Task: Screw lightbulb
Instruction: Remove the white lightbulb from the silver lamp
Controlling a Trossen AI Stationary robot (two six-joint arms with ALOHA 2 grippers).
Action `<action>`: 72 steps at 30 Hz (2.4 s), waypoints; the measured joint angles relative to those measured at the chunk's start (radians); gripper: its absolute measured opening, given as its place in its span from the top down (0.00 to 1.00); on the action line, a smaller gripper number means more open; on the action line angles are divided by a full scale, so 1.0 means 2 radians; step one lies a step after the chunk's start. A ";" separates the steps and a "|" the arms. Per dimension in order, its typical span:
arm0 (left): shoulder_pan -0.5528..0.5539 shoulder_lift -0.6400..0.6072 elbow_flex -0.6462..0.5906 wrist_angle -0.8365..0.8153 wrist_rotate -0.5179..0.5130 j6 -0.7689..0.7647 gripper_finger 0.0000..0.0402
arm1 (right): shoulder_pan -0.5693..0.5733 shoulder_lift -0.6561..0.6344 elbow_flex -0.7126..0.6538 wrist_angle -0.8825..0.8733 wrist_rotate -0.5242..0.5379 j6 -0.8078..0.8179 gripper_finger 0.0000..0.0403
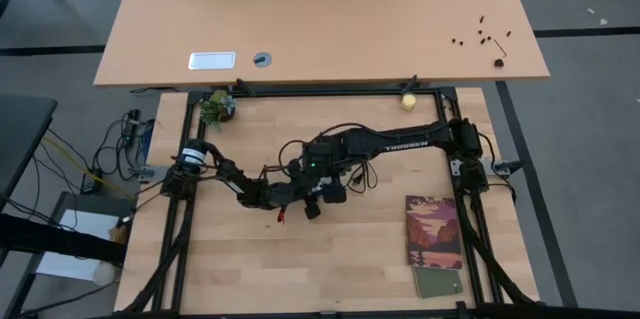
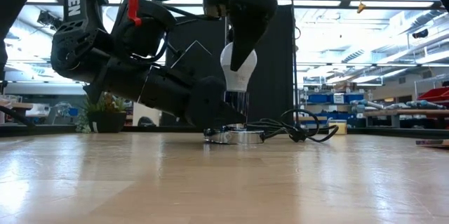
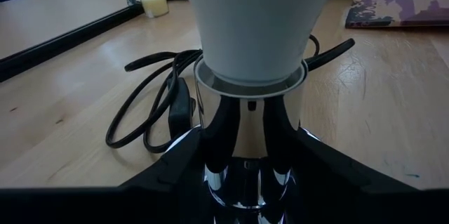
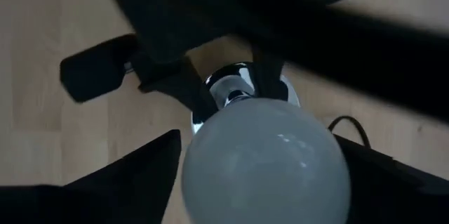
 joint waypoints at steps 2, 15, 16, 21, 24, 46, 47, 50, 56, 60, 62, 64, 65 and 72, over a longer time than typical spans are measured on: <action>0.000 0.000 0.000 0.000 0.000 0.000 0.53 | -0.001 0.000 0.000 0.002 0.005 0.021 0.21; 0.000 0.000 0.000 0.000 -0.003 0.003 0.53 | 0.001 0.000 0.000 -0.001 0.012 -0.185 0.28; 0.000 0.000 0.000 0.000 -0.002 0.003 0.53 | 0.001 0.000 0.000 -0.002 0.013 -0.226 0.27; 0.000 0.000 0.000 0.000 -0.002 0.001 0.53 | -0.005 0.000 0.000 -0.003 0.020 -0.456 0.26; 0.000 0.000 0.000 0.000 -0.002 0.000 0.53 | -0.005 0.001 0.000 -0.003 0.033 -0.570 0.28; 0.000 0.000 0.000 -0.001 0.001 0.002 0.53 | 0.008 -0.048 0.000 -0.021 0.037 -0.401 0.14; 0.000 0.000 0.000 -0.002 0.002 0.001 0.53 | 0.005 -0.048 0.000 -0.028 0.038 -0.395 0.13; 0.000 0.000 0.000 -0.002 0.003 0.001 0.53 | -0.006 -0.048 0.000 -0.027 0.038 -0.327 0.06; 0.000 0.000 0.000 -0.002 0.004 0.000 0.53 | -0.029 -0.048 0.000 -0.015 0.028 -0.108 0.03; 0.000 0.000 0.000 -0.003 0.005 0.000 0.53 | -0.035 -0.047 0.000 -0.016 0.017 0.004 0.02; 0.000 0.000 0.000 -0.003 0.005 0.000 0.53 | -0.036 -0.047 0.000 -0.016 0.015 0.042 0.01; 0.000 0.000 0.000 -0.004 0.005 0.000 0.53 | -0.033 -0.047 0.000 -0.016 0.011 0.058 0.01; 0.000 0.000 0.000 -0.006 0.005 0.000 0.53 | -0.030 -0.045 0.000 -0.016 0.010 0.063 0.01; 0.000 -0.001 0.000 -0.014 0.005 0.000 0.53 | -0.014 -0.042 -0.037 0.031 0.002 0.123 0.01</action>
